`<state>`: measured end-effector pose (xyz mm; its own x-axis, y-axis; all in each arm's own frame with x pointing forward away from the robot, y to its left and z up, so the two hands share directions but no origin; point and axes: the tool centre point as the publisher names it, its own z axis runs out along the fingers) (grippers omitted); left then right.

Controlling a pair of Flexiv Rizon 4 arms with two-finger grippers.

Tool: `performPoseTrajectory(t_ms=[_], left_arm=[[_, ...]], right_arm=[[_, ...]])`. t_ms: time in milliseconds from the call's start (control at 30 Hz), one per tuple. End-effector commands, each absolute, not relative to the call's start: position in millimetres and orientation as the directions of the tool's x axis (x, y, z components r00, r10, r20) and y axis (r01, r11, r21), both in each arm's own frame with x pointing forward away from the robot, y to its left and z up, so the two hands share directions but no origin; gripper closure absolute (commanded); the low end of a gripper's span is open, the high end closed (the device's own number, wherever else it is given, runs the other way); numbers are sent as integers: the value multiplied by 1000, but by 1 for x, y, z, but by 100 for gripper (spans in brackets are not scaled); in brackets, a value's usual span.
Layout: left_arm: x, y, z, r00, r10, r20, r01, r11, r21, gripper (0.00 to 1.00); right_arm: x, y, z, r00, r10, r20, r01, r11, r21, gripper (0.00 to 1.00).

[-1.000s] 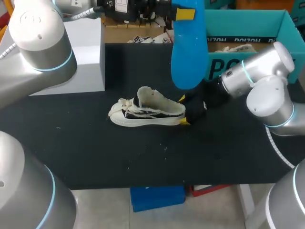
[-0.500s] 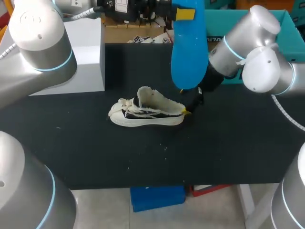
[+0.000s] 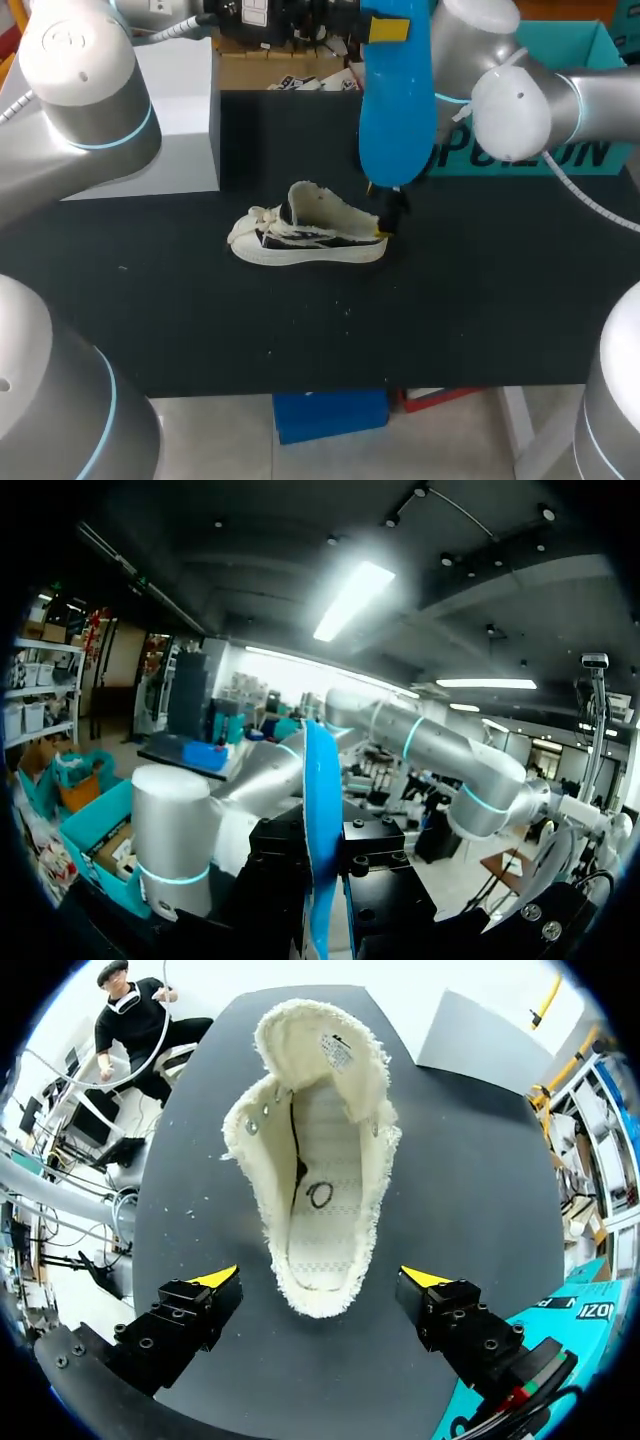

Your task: Take the shoe out of the shoebox, open the shoe tongue, remove and reinsert the insole, then place the shoe into the shoebox

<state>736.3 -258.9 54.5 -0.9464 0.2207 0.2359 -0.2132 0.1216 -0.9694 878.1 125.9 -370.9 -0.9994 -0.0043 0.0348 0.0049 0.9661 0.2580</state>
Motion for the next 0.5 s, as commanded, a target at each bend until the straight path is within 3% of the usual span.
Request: performPoseTrajectory(t_ms=[33,500], left_arm=[[736,-260,54,-948,216,235,-213,119,-970,100],[736,-260,54,-948,216,235,-213,119,-970,100]], right_arm=[[880,131,-371,-999,19,30,21,997,72,0],[881,134,-373,-1000,2,2,2,998,70,0]])
